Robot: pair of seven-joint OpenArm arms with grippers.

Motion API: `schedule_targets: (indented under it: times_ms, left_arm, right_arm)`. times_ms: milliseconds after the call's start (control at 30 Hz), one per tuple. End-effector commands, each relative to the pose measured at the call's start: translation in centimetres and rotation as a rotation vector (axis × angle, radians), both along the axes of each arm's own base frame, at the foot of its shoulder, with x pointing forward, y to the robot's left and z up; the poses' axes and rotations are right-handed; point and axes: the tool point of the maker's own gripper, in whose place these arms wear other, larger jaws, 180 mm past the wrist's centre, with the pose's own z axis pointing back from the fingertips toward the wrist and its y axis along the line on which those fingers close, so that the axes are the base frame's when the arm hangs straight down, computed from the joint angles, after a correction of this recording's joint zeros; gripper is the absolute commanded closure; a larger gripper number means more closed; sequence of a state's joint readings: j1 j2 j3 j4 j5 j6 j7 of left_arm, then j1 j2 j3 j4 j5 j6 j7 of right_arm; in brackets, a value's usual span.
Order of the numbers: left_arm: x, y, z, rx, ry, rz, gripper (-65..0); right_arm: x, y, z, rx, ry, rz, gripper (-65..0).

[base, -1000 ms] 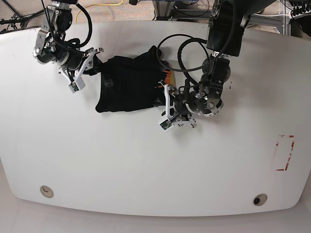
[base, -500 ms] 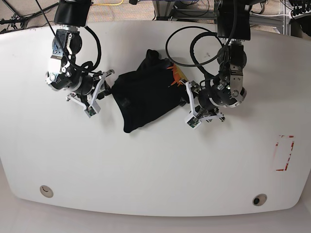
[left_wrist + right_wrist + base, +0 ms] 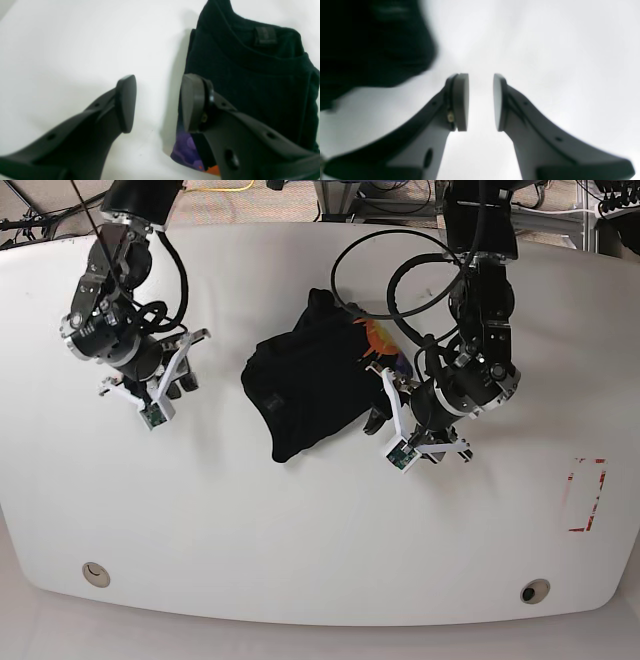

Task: Fold the T-shirt properly
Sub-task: 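Press and square the black bundle with both grippers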

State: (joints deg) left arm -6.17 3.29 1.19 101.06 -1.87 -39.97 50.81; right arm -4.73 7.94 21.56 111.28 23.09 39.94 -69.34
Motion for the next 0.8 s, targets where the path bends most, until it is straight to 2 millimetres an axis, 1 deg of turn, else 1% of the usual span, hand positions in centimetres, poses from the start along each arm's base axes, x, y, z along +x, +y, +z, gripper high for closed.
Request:
schedule_targets:
  times_ms: [0,100,167,300,367,433,533,600,633,733,767]
  left_arm:
    - [0.6,-0.7,1.5,-0.035,-0.043,-0.006,-26.5]
    - [0.5,-0.8,0.4,-0.038,-0.012,-0.007,-26.5]
    - [0.4,-0.9,-0.6,-0.039,0.019,-0.008,-26.5]
    - [0.2,-1.0,-2.6,-0.041,0.081,-0.009,-26.5]
    - [0.6,-1.2,-2.8,-0.056,0.083,-0.011,-26.5]
    - [0.9,-1.3,-3.3,-0.079,0.086,-0.013,-26.5]
    - [0.5,-1.6,-4.6,-0.108,0.111,-0.013,-26.5]
    - [0.2,-1.5,-5.5,-0.116,0.134,-0.008,-26.5]
    - [0.1,-1.3,-5.7,-0.121,0.14,0.002,-26.5]
    - [-0.2,-0.5,-6.5,-0.127,0.162,0.032,-26.5]
    - [-0.6,-0.2,-6.9,-0.129,0.174,0.04,-26.5]
  right_arm:
    - [-0.6,1.5,0.5,0.083,-0.024,0.001,-15.4]
    - [-2.2,3.1,-0.3,0.165,0.012,0.004,-15.4]
    - [-3.2,4.3,-0.9,0.212,0.037,0.008,-15.4]
    - [-4.7,5.6,-1.9,0.26,0.077,-0.001,-15.2]
    - [-5.1,6.0,-2.2,0.274,0.089,-0.006,-15.2]
    - [-5.2,6.3,-2.2,0.285,0.091,-0.008,-15.2]
    - [-5.2,6.5,-2.2,0.289,0.091,-0.009,-15.2]
    - [-5.1,7.3,-2.1,0.3,0.09,0.007,-15.2]
    - [-5.1,7.6,-2.1,0.302,0.092,0.017,-15.2]
    - [-5.0,7.8,-2.5,0.264,0.102,0.036,-15.2]
    - [-4.5,7.7,-2.5,0.231,0.095,0.04,-15.2]
